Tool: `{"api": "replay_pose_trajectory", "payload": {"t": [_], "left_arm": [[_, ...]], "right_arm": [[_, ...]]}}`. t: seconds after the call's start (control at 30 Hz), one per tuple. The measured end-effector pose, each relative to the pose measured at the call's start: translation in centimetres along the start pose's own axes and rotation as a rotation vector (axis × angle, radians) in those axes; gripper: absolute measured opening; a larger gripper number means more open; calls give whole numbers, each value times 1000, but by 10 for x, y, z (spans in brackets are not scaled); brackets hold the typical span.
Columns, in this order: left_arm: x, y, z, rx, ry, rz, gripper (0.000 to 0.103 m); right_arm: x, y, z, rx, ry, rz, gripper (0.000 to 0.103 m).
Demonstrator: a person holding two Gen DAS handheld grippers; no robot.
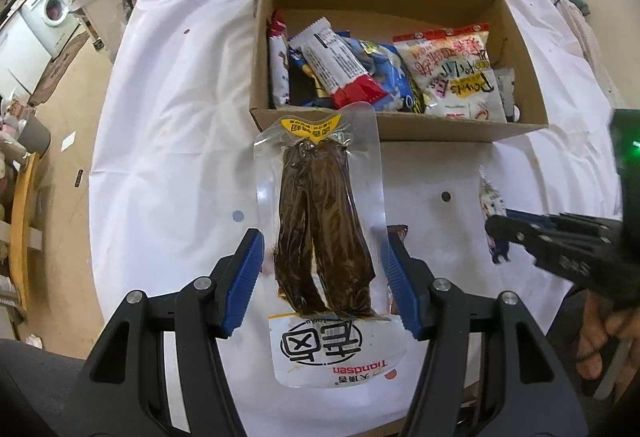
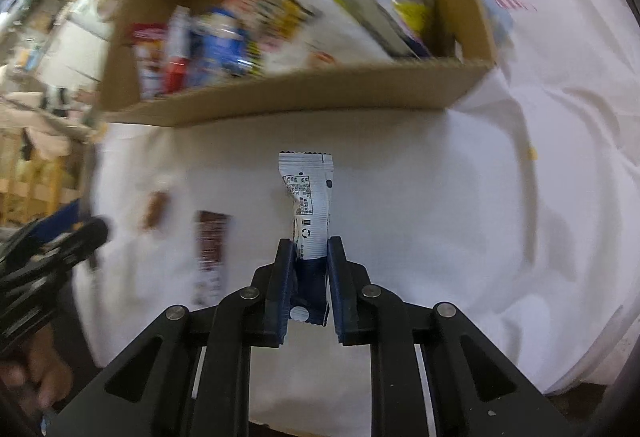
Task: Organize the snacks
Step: 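Carry the jerky packet and bar into the box and open both tools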
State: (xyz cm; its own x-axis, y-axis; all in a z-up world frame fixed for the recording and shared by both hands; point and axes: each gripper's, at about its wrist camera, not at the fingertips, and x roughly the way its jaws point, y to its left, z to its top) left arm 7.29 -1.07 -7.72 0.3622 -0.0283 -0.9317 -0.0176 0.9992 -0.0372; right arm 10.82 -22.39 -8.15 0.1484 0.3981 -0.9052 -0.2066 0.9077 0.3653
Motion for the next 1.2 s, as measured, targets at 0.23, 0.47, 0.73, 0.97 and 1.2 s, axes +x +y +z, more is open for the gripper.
{"api": "replay_pose_trajectory", "payload": {"t": [0.23, 0.47, 0.73, 0.97, 1.2], "left_arm": [[-24, -2, 11, -34, -77, 26, 56], [-58, -3, 45, -24, -212, 83, 56], [-79, 2, 88, -27, -268, 83, 55], [-65, 2, 111, -24, -271, 89, 55], [-42, -9, 123, 40, -293, 102, 55]], "right_arm": [[-38, 17, 2, -77, -121, 155, 18], [-75, 26, 22, -72, -343, 245, 18], [-107, -1, 48, 26, -500, 252, 18], [-99, -18, 79, 57, -473, 185, 18], [-79, -28, 94, 85, -427, 95, 18]]}}
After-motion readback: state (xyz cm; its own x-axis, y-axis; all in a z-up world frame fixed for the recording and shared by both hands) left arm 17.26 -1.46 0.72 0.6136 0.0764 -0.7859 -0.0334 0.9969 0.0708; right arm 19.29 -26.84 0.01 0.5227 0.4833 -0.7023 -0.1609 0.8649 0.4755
